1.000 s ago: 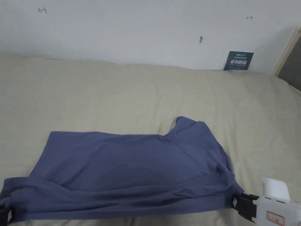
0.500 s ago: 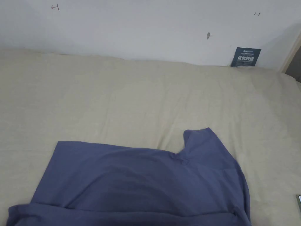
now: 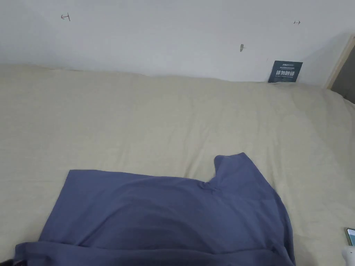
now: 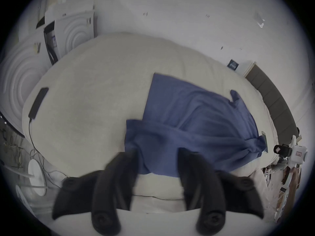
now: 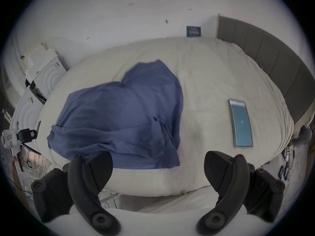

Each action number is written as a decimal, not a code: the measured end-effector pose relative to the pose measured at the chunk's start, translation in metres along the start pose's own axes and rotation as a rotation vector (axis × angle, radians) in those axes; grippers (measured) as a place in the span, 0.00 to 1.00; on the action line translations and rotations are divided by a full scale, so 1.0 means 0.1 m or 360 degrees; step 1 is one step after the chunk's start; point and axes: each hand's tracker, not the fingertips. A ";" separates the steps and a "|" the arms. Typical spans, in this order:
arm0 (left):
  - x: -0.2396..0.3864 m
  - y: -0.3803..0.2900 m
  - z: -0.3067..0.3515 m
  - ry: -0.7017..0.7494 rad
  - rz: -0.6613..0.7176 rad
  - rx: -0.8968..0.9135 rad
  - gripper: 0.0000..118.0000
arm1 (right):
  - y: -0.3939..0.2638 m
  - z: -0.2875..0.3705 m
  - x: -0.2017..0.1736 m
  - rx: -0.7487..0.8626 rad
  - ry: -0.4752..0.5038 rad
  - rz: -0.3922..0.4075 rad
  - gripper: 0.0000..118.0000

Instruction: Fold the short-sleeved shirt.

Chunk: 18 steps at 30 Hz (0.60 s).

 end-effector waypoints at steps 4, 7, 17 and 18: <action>0.29 0.11 0.14 0.0126 -0.0029 0.0168 0.00 | 0.14 0.22 -0.30 0.0199 0.0001 0.0036 0.08; 0.52 0.16 0.25 0.0204 -0.0101 0.0282 0.00 | 0.23 0.20 -0.39 0.0191 0.0121 -0.0002 0.05; 0.77 0.43 -0.03 0.0034 -0.0213 0.0226 0.00 | 0.83 -0.30 -0.41 0.0193 0.0072 0.0114 0.03; 0.77 0.46 -0.08 0.0042 -0.0213 0.0227 0.00 | 0.95 -0.40 -0.36 0.0164 0.0075 0.0130 0.03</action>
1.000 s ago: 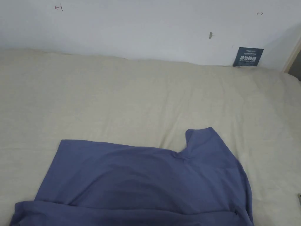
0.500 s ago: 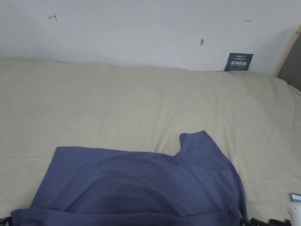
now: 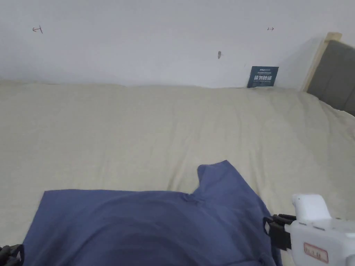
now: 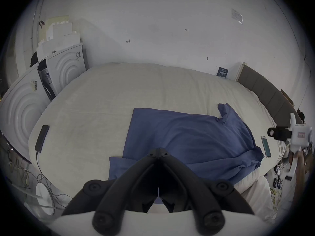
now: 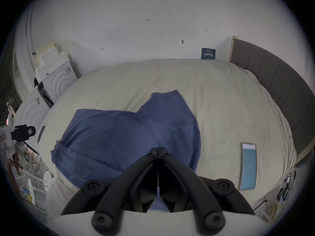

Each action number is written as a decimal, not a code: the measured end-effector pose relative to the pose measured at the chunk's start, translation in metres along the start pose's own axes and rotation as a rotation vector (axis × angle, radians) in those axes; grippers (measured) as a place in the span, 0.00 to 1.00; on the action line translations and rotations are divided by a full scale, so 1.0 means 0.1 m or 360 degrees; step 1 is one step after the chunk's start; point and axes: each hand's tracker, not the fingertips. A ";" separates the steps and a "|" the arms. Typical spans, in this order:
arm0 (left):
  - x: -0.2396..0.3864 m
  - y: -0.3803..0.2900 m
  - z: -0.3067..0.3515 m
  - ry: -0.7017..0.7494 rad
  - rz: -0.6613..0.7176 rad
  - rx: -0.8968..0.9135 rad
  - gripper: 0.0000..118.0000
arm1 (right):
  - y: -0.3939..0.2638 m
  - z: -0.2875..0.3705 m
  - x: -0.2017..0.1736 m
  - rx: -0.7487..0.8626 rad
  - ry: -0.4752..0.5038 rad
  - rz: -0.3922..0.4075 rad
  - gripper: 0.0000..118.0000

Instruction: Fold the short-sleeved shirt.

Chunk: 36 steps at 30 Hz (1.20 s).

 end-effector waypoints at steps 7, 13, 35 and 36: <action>-0.03 0.03 -0.25 0.0020 0.0034 -0.0106 0.00 | 0.57 -1.00 0.78 -0.0063 -0.0102 -0.0017 0.99; -0.05 0.04 -0.56 0.0050 0.0036 -0.0198 0.00 | 0.76 -2.11 1.15 -0.0271 -0.0217 0.0012 0.99; -0.17 -0.01 -0.76 0.0040 0.0043 -0.0328 0.00 | 0.82 -2.29 0.73 -0.0497 -0.0265 0.0162 0.04; -0.18 -0.01 -0.74 0.0043 0.0046 -0.0328 0.00 | 0.85 -2.23 0.71 -0.0439 -0.0210 0.0148 0.04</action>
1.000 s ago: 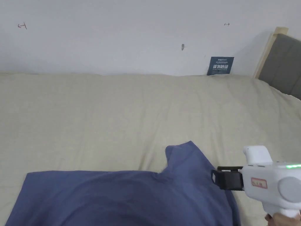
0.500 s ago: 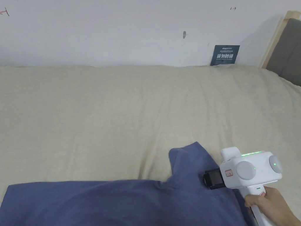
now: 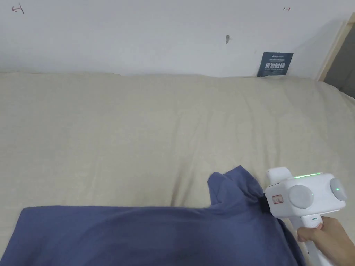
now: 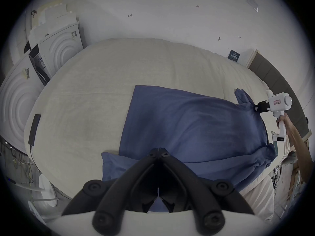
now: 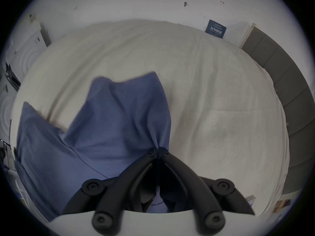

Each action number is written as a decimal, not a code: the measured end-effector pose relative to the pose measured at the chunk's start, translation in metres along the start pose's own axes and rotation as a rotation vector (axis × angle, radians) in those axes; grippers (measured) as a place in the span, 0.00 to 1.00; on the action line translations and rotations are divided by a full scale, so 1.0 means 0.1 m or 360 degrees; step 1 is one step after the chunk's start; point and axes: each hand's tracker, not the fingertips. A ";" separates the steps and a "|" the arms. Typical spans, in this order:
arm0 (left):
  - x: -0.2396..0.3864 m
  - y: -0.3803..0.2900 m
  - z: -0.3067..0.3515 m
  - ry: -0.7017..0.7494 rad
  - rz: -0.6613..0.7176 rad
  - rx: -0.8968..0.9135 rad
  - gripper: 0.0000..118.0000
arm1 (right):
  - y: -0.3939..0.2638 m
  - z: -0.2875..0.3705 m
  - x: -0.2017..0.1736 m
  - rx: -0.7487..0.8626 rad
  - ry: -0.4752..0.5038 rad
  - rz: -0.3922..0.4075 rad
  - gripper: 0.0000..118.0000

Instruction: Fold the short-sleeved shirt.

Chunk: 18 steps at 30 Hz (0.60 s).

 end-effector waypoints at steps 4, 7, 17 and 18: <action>-0.04 0.04 -0.02 0.0004 -0.0037 0.0027 0.00 | 0.09 0.18 0.01 0.0041 -0.0006 0.0036 0.04; -0.10 0.19 -0.12 -0.0081 -0.0030 0.0055 0.00 | 0.08 0.36 -0.11 0.0068 0.0017 0.0025 0.04; -0.29 0.58 -0.70 0.0004 -0.0088 -0.0144 0.74 | 0.09 0.43 -0.24 0.0102 0.0029 0.0064 0.04; -0.30 0.73 -0.98 -0.0017 -0.0091 -0.0174 0.77 | 0.08 0.44 -0.25 0.0119 0.0030 0.0056 0.04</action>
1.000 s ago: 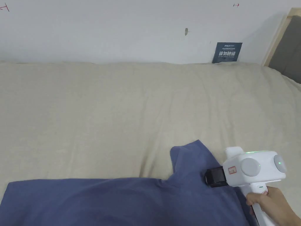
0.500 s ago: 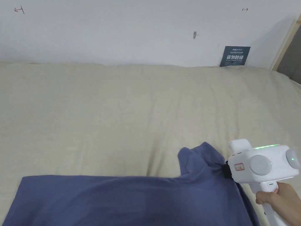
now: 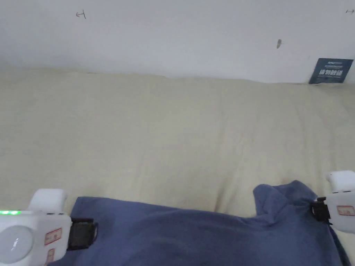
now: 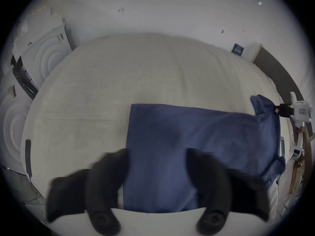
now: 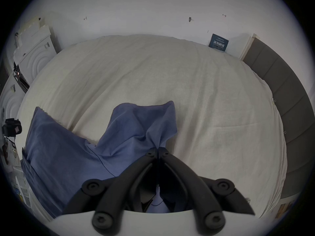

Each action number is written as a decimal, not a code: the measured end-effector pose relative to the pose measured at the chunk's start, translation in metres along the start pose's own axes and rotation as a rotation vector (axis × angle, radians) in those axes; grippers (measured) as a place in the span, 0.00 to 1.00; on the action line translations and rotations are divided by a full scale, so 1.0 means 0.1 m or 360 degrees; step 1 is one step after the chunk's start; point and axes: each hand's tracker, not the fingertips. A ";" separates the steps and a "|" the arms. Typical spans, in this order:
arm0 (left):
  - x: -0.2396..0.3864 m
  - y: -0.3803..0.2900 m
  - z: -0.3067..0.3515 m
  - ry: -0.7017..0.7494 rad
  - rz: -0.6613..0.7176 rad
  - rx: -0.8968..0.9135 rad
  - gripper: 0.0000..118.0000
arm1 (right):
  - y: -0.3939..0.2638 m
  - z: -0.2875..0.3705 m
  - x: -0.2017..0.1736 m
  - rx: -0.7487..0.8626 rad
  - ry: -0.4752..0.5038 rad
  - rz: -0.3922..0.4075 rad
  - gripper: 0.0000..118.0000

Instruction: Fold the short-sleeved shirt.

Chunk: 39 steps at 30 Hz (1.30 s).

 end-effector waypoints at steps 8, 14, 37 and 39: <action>-0.17 0.53 -0.84 0.0009 0.0159 -0.0050 0.79 | -0.02 0.02 0.01 0.0007 0.0008 -0.0009 0.04; -0.19 0.98 -1.23 0.0050 0.0090 -0.0077 0.79 | -0.01 0.00 0.02 -0.0006 -0.0002 0.0021 0.04; -0.10 0.85 -0.52 -0.0171 0.0003 -0.0008 0.02 | 0.00 0.32 0.13 0.0043 0.0054 -0.0029 0.04; -0.18 0.84 -0.32 -0.0183 0.0015 0.0039 0.02 | -0.03 0.46 0.14 0.0058 0.0046 -0.0029 0.04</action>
